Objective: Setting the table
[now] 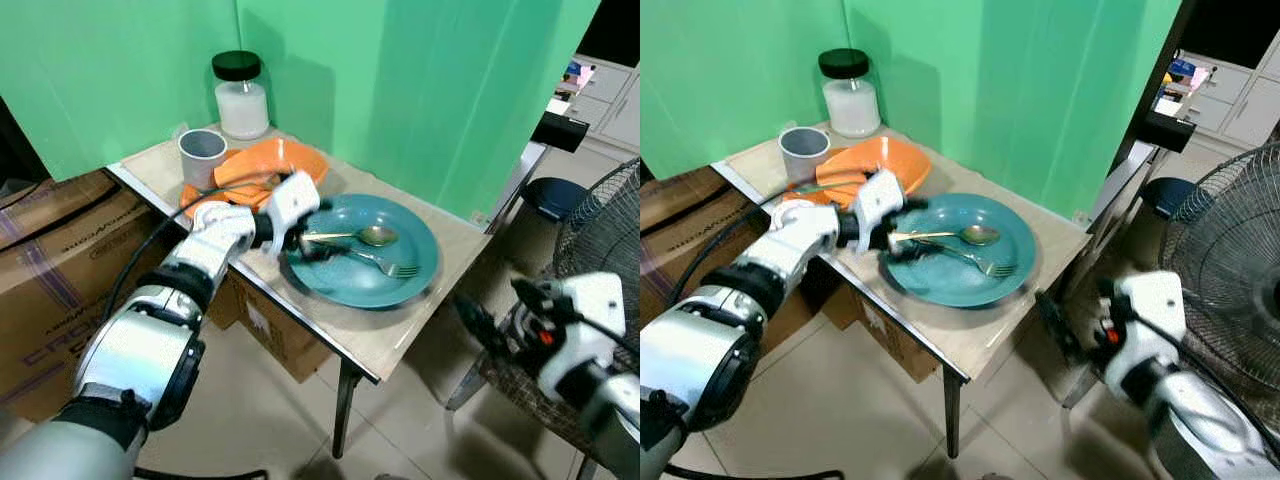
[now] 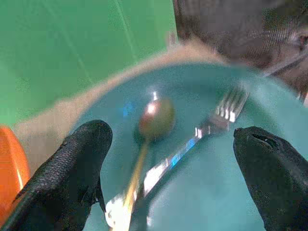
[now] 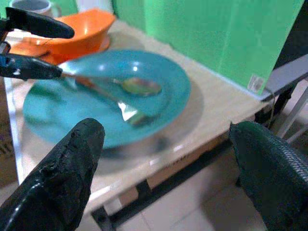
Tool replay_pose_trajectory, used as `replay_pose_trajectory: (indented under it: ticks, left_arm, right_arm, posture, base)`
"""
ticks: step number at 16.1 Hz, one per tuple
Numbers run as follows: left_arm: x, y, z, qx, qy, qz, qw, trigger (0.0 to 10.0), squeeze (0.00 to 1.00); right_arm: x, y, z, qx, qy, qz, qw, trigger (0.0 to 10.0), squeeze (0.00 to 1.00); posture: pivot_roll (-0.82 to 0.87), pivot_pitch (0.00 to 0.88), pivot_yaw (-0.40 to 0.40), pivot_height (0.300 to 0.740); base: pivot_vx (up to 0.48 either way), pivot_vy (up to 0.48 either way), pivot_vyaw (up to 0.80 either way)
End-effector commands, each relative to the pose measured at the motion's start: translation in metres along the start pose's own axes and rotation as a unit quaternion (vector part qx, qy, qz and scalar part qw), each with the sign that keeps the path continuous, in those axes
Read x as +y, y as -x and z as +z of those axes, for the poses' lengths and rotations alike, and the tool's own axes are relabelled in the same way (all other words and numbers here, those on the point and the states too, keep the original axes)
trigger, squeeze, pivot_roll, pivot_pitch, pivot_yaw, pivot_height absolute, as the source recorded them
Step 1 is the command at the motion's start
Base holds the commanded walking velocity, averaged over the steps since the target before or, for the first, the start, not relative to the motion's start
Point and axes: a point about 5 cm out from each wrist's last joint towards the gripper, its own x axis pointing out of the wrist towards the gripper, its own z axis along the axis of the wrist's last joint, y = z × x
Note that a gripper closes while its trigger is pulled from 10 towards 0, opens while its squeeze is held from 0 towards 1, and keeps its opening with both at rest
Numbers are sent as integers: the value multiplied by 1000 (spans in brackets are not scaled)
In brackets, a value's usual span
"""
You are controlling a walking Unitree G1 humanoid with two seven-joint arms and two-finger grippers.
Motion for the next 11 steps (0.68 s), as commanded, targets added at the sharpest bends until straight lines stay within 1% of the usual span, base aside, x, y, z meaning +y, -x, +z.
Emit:
replay_pose_trajectory:
  ticks: [1,2,3,4,5,6,7,8,9,10,11]
  left_arm:
    - [1,2,9,-30,-8,-8,999,10000,0]
    - [0,2,9,-45,-5,8,999,10000,0]
    - [0,3,9,-52,-3,21,998,10000,0]
    - [0,6,9,-70,-1,64,995,10000,0]
    - [-1,11,12,-88,7,99,991,10000,0]
    - [-4,20,14,-98,20,141,985,10000,0]
    - [-4,23,14,-97,20,150,984,10000,0]
    - [-8,33,13,-84,6,174,981,10000,0]
    - [-13,46,12,-69,-14,195,978,10000,0]
    - [-17,54,10,-58,-20,215,975,10000,0]
    - [-26,65,6,-45,0,249,968,10000,153]
  right_arm:
    - [-2,-8,-6,15,-5,-22,1000,10000,0]
    - [1,-15,-6,17,-12,-26,999,10000,0]
    - [3,-18,-6,17,-16,-25,999,10000,0]
    - [8,-26,-6,17,-19,-25,999,10000,0]
    - [11,-33,-7,17,-32,-23,999,10000,0]
    - [15,-41,-7,18,-51,-20,998,10000,0]
    - [16,-43,-7,17,-56,-18,998,10000,0]
    - [18,-49,-6,14,-66,-25,997,10000,0]
    - [19,-54,-2,0,-75,-24,997,10000,0]
    - [18,-58,1,-11,-77,-26,997,10000,0]
    - [17,-62,3,-22,-76,-35,996,10000,0]
  posture:
    - [-236,0,3,740]
    - [-221,0,6,740]
    - [-216,0,8,740]
    - [-197,0,2,740]
    - [-182,0,-2,740]
    - [-167,0,-8,740]
    - [-148,0,-17,740]
    - [-135,0,-22,740]
    - [-112,0,-32,740]
    - [-87,0,-47,740]
    - [-70,0,-49,740]
  base:
    - [0,0,0]
    - [0,0,0]
    - [0,0,0]
    - [0,0,0]
    - [0,0,0]
    - [0,0,0]
    - [0,0,0]
    - [0,0,0]
    - [0,0,0]
    - [0,0,0]
    - [0,0,0]
